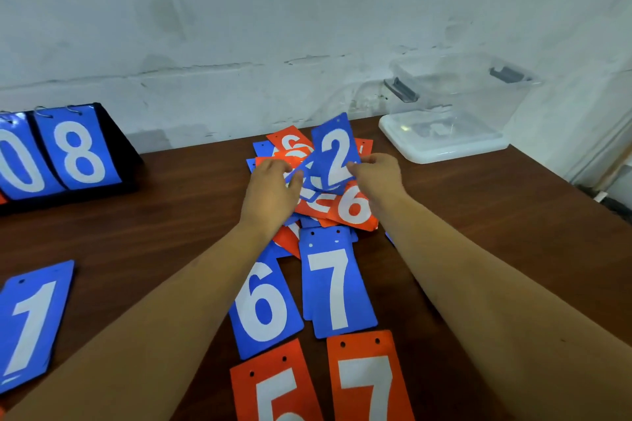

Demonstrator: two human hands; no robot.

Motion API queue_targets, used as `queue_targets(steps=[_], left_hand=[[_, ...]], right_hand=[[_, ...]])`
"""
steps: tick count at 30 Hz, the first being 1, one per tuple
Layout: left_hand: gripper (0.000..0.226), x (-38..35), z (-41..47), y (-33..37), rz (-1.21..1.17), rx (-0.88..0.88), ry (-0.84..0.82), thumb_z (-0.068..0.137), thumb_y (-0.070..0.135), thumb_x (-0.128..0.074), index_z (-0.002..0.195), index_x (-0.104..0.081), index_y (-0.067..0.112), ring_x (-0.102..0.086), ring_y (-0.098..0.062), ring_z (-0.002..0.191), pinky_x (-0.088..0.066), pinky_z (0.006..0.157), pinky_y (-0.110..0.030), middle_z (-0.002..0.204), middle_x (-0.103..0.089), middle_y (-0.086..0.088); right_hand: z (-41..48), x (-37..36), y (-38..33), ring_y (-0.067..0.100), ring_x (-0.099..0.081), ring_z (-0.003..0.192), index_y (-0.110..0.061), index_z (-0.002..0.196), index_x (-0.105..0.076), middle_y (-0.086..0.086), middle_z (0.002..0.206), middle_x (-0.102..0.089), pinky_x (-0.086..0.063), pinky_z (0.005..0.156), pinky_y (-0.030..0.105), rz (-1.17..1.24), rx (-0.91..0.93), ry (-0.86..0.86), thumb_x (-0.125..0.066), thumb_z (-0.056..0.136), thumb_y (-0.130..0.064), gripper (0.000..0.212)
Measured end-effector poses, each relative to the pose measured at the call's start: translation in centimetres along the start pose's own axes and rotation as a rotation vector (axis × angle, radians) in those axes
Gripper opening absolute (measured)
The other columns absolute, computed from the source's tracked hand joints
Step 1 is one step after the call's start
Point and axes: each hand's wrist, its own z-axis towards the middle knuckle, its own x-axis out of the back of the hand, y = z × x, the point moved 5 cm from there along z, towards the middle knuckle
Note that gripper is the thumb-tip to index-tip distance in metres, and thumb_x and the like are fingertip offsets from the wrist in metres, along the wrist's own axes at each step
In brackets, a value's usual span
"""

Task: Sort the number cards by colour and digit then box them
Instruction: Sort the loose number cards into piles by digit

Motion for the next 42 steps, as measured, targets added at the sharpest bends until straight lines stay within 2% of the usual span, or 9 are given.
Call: queue_targets(steps=[4,7,11,15,18,23,30,35,42], left_hand=[[0.041,1.0,0.4,-0.7,-0.819,0.371,-0.087,0.091,0.044,-0.066,0.116,-0.064,0.013,-0.073,-0.015,0.089,-0.059,0.08,-0.035,0.106,-0.073,-0.001],[0.015,1.8,0.1,-1.9,-0.813,0.374,-0.082,0.09,0.017,-0.07,0.105,-0.067,0.015,-0.074,-0.022,0.088,-0.06,0.082,-0.047,0.102,-0.075,-0.006],[0.019,3.4,-0.5,-5.3,-0.764,0.47,0.044,0.09,0.016,-0.069,0.106,-0.06,0.017,-0.071,-0.019,0.091,-0.06,0.08,-0.043,0.109,-0.071,-0.005],[0.025,4.1,-1.1,-7.0,-0.704,0.452,0.027,0.089,0.018,-0.071,0.112,-0.061,0.015,-0.071,-0.011,0.085,-0.056,0.065,-0.028,0.103,-0.071,0.001],[0.024,4.0,-1.4,-7.5,-0.697,0.444,-0.01,0.089,0.022,-0.072,0.11,-0.06,0.018,-0.07,-0.004,0.078,-0.052,0.053,-0.018,0.097,-0.07,0.008],[0.025,3.8,-1.4,-8.3,-0.678,0.457,-0.037,0.088,0.027,-0.073,0.107,-0.058,0.022,-0.07,-0.003,0.073,-0.05,0.046,-0.014,0.092,-0.068,0.012],[0.024,3.7,-2.1,-9.0,-0.696,0.457,-0.04,0.087,0.028,-0.074,0.104,-0.057,0.025,-0.069,0.008,0.07,-0.049,0.045,-0.013,0.093,-0.069,0.01],[0.024,6.0,-3.4,-8.7,-0.761,0.423,-0.014,0.087,0.024,-0.075,0.105,-0.06,0.021,-0.073,-0.003,0.076,-0.054,0.053,-0.018,0.096,-0.073,0.007],[0.022,11.3,-8.3,-8.1,-0.939,0.405,-0.003,0.09,0.021,-0.071,0.111,-0.063,0.021,-0.075,-0.017,0.088,-0.062,0.073,-0.039,0.101,-0.076,0.001]], right_hand=[[-1.9,-1.9,-0.5,0.021,-0.068,0.091,-0.011,0.116,-0.061,0.01,0.105,-0.07,-0.052,0.063,0.03,0.116,-0.09,-0.239,-0.075,0.084,-0.018,0.036],[-2.9,-3.4,-0.8,0.015,-0.066,0.072,-0.009,0.1,-0.067,0.008,0.091,-0.072,-0.055,0.061,0.03,0.013,-0.049,-0.282,-0.069,0.089,-0.033,0.027],[-1.4,-2.8,-1.7,0.014,-0.05,0.054,-0.005,0.07,-0.055,0.006,0.062,-0.057,-0.044,0.051,0.021,-0.38,0.184,-0.064,-0.052,0.098,-0.039,0.044],[0.3,-3.1,-1.3,0.03,-0.052,0.111,0.0,0.123,-0.049,0.018,0.118,-0.054,-0.046,0.093,0.038,-0.85,0.188,0.058,-0.052,0.092,-0.058,0.066],[1.0,-4.2,-0.3,0.032,-0.045,0.122,-0.001,0.133,-0.041,0.021,0.133,-0.045,-0.041,0.1,0.04,-0.894,0.114,0.051,-0.055,0.084,-0.068,0.084],[2.5,-4.2,0.5,0.031,-0.048,0.122,-0.009,0.134,-0.042,0.018,0.135,-0.045,-0.044,0.102,0.041,-0.8,-0.004,0.075,-0.079,0.075,-0.047,0.08],[3.1,-2.1,0.7,0.025,-0.063,0.092,-0.003,0.113,-0.059,0.015,0.113,-0.065,-0.048,0.06,0.029,-0.458,-0.003,0.132,-0.067,0.088,-0.014,0.028],[-0.9,-2.1,-1.9,0.02,-0.071,0.089,-0.015,0.09,-0.066,0.009,0.107,-0.073,-0.058,0.068,0.034,0.096,0.074,0.003,-0.065,0.092,-0.018,0.004],[-12.5,-4.5,-5.0,0.027,-0.071,0.097,-0.006,0.1,-0.07,0.007,0.1,-0.075,-0.053,0.092,0.053,0.232,0.106,-0.329,-0.067,0.09,-0.018,0.016]])
